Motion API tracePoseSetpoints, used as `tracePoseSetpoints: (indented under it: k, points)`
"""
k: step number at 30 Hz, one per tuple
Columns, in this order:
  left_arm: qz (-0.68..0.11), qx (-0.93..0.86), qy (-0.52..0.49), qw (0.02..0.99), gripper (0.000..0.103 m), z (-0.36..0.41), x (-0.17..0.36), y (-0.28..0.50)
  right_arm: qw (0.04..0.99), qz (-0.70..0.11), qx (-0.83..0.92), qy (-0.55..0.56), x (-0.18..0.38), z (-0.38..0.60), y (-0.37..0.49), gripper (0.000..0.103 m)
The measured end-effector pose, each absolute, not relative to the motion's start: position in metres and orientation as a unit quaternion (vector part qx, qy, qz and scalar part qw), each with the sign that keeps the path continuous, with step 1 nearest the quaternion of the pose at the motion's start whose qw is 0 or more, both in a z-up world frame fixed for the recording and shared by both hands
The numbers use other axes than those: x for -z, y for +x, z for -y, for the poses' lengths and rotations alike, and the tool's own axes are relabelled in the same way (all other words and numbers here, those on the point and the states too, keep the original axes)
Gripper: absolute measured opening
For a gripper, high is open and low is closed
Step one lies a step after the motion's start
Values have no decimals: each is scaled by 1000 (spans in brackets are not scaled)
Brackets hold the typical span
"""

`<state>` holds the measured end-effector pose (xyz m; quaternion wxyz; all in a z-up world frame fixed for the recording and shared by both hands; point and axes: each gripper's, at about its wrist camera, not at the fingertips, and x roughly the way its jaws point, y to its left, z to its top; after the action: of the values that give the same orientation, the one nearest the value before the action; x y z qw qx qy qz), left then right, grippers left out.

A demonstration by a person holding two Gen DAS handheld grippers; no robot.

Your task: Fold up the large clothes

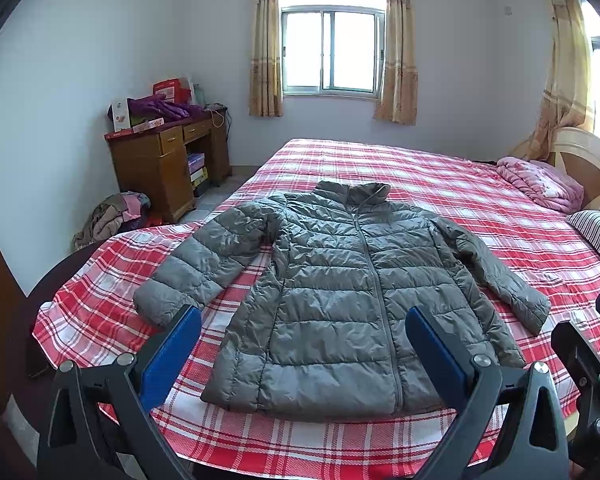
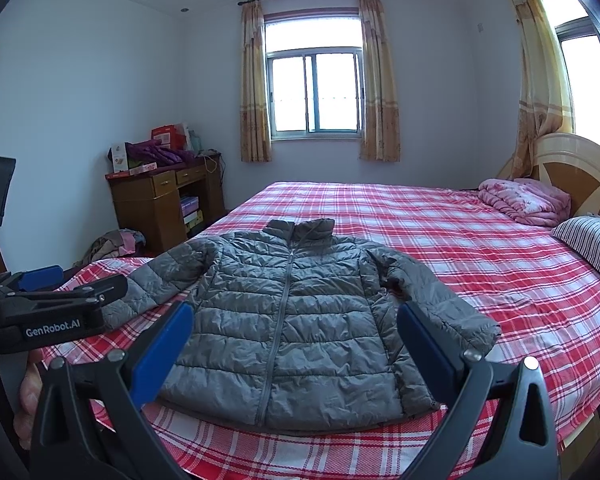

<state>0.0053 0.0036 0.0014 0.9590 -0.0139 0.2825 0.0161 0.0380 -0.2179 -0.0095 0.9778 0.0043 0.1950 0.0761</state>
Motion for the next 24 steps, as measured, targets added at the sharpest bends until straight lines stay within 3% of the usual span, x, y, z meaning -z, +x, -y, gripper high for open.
tracePoseSetpoints:
  k: [24]
  points:
    - [-280, -19, -13, 960, 102, -7, -2, 6, 977, -201, -77, 6, 14, 215, 38, 103]
